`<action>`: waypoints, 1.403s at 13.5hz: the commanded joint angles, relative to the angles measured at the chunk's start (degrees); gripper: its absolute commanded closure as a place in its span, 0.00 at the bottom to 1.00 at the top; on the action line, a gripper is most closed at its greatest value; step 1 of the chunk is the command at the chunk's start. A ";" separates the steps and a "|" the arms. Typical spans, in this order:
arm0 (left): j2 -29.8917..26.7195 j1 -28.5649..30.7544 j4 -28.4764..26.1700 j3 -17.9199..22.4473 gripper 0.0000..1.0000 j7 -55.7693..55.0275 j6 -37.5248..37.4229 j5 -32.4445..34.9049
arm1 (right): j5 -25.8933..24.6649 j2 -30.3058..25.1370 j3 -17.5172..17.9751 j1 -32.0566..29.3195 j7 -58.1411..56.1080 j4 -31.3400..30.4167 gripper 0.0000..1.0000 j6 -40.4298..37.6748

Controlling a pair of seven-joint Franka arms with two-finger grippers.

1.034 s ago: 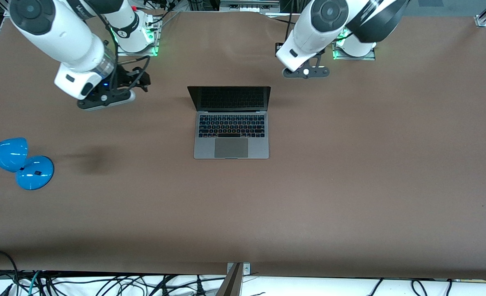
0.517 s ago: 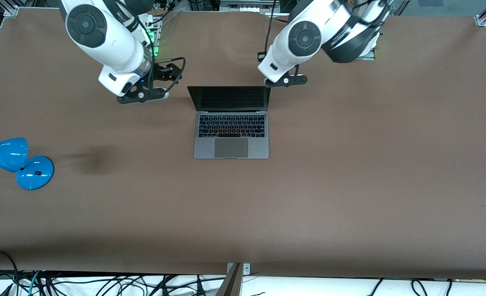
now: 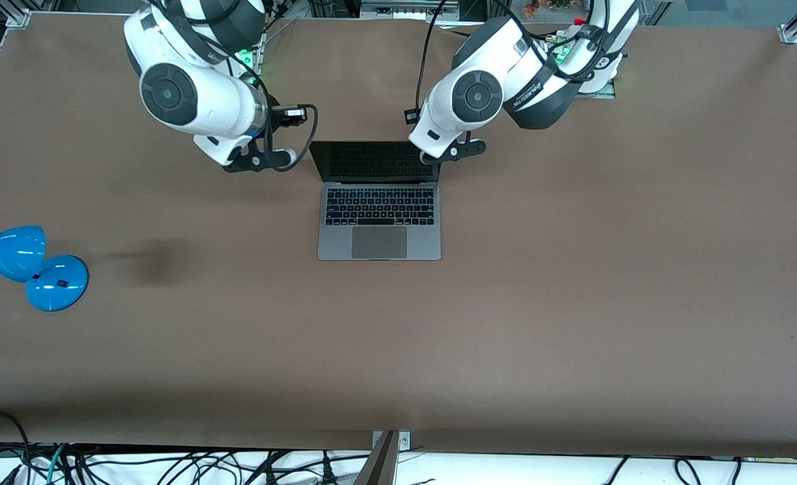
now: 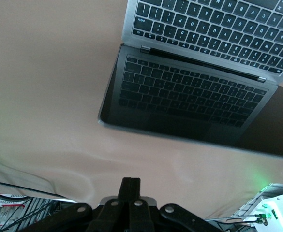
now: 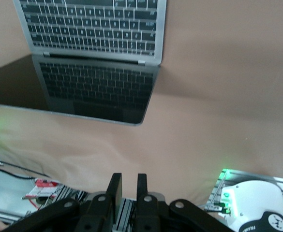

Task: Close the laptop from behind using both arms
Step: 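Lower both grippers behind the open laptop screen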

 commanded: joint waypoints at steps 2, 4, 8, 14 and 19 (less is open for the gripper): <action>2.37 0.18 0.54 0.32 1.00 -1.31 2.30 -0.36 | 3.91 1.84 -0.10 2.04 0.94 -0.38 1.00 -1.86; 3.68 0.44 0.71 0.67 1.00 -1.32 4.15 -0.19 | 4.09 3.16 -0.01 3.10 2.25 -0.29 1.00 -1.86; 3.87 1.58 0.89 0.85 1.00 -1.14 4.24 1.57 | 4.09 5.18 -0.10 4.24 2.69 -0.73 1.00 -1.60; 5.27 2.82 2.55 1.98 1.00 -0.79 5.64 2.10 | 4.09 8.17 -0.10 5.04 2.52 -1.43 1.00 2.09; 8.52 2.73 5.89 3.39 1.00 -0.61 5.82 2.19 | 3.66 8.96 -0.36 5.04 1.73 -1.26 1.00 6.74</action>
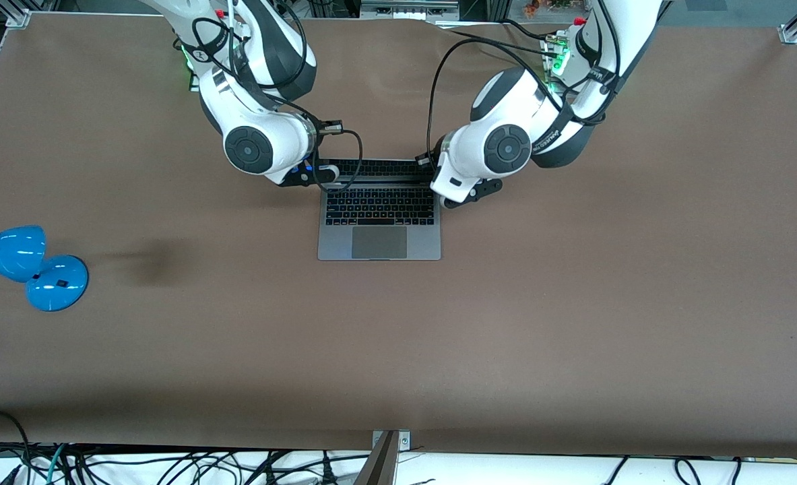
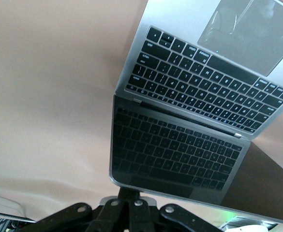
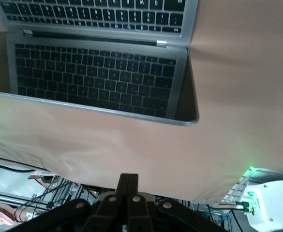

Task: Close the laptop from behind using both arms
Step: 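Lower both grippers behind the open laptop screen, then push the screen forward with both grippers, tilting it toward the keyboard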

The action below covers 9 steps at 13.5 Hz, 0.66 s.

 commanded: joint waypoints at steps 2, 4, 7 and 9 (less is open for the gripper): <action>3.67 -0.08 3.62 0.52 1.00 -0.11 0.19 2.78 | 0.18 -0.64 -0.50 0.23 -0.40 -0.73 1.00 4.97; 5.43 -0.09 5.38 0.52 1.00 -0.63 0.20 4.02 | 0.01 -0.46 -1.11 0.14 -1.63 -0.73 1.00 7.01; 6.40 0.00 5.56 1.05 1.00 -0.64 0.20 4.11 | -0.08 0.85 -2.69 0.14 -2.68 -0.55 1.00 8.24; 6.84 -0.09 5.65 1.66 1.00 -0.55 0.20 4.11 | -1.74 1.82 -3.31 0.14 -3.65 -0.64 1.00 9.47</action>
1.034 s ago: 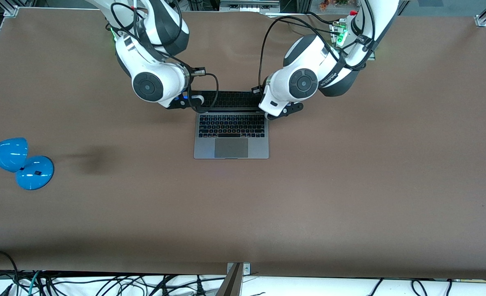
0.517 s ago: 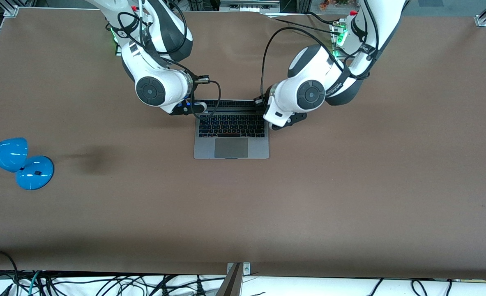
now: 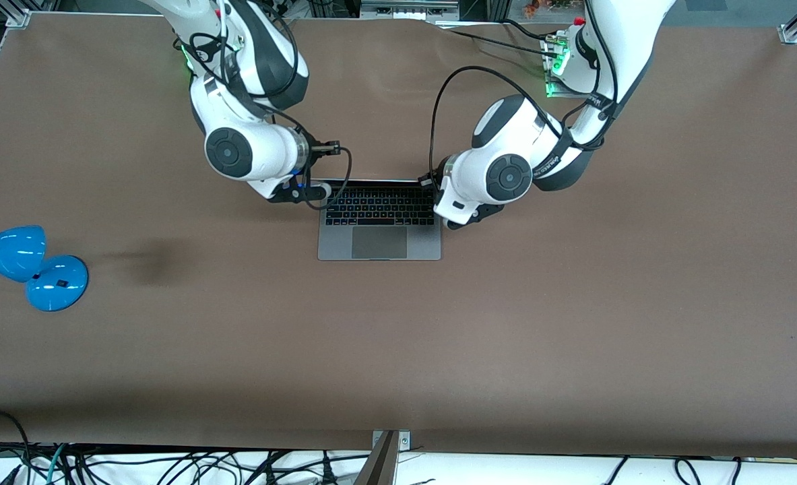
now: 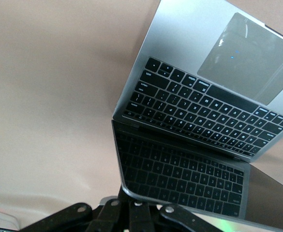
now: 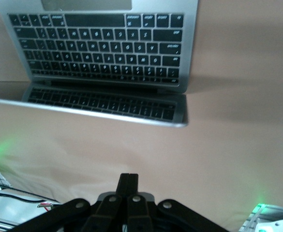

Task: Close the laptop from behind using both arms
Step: 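Push the screen forward with both grippers, tilting it toward the keyboard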

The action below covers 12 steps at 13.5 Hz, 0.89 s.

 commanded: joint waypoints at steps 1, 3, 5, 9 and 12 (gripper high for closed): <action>1.63 -0.15 2.26 0.46 1.00 -0.57 0.04 1.71 | -2.02 1.39 -0.93 0.17 -1.48 -0.31 1.00 2.18; 3.04 -0.15 4.28 0.54 1.00 -0.83 -0.05 2.94 | -3.16 2.01 -1.37 0.17 -2.00 -0.23 1.00 4.55; 3.57 -0.15 4.37 0.54 1.00 -0.84 0.04 3.21 | -3.34 2.27 -1.89 0.17 -2.53 -0.05 1.00 5.87; 4.36 -0.15 4.63 1.33 1.00 -0.84 0.04 3.21 | -3.34 3.06 -1.99 0.25 -2.88 0.21 1.00 11.13; 6.20 -0.50 6.39 1.69 1.00 -0.75 1.53 3.38 | -3.34 4.91 -1.99 0.69 -2.62 1.18 1.00 11.85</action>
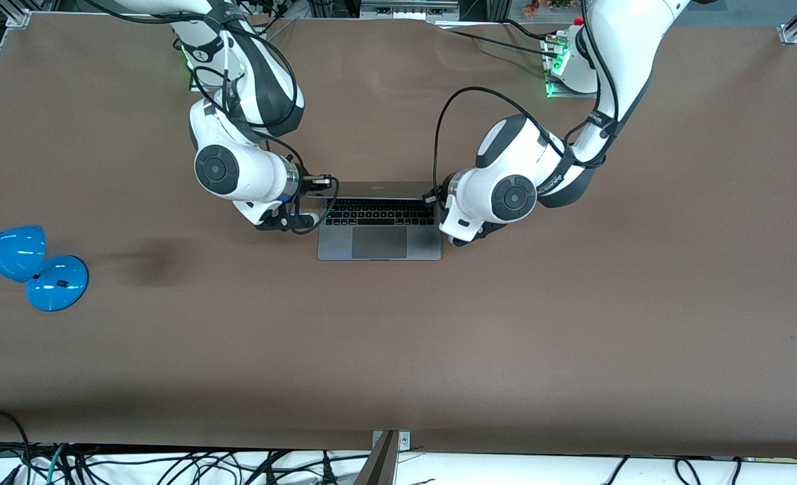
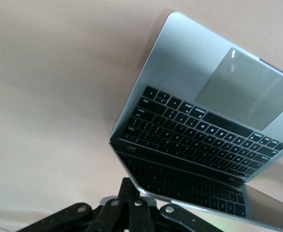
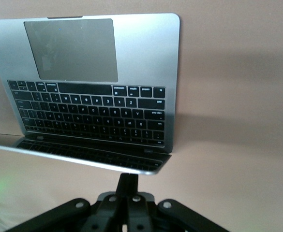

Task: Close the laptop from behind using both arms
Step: 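Push the screen forward with both grippers, tilting it toward the keyboard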

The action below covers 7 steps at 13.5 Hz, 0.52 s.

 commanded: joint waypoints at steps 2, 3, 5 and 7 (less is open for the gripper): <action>3.24 -0.52 2.94 0.22 1.00 -0.80 1.20 2.76 | -0.67 1.96 -0.27 0.64 -0.54 1.28 1.00 2.36; 3.51 -0.52 3.38 0.22 1.00 -0.71 1.21 2.86 | -0.67 2.31 -0.27 0.64 -0.54 1.45 1.00 3.41; 4.30 -0.52 4.08 0.40 1.00 -0.80 1.21 2.86 | -2.59 4.24 -0.27 0.81 -1.06 3.47 1.00 4.39; 5.26 -0.70 5.13 0.75 1.00 -0.71 1.21 3.29 | -4.79 6.17 -0.27 0.81 -1.24 5.23 1.00 4.39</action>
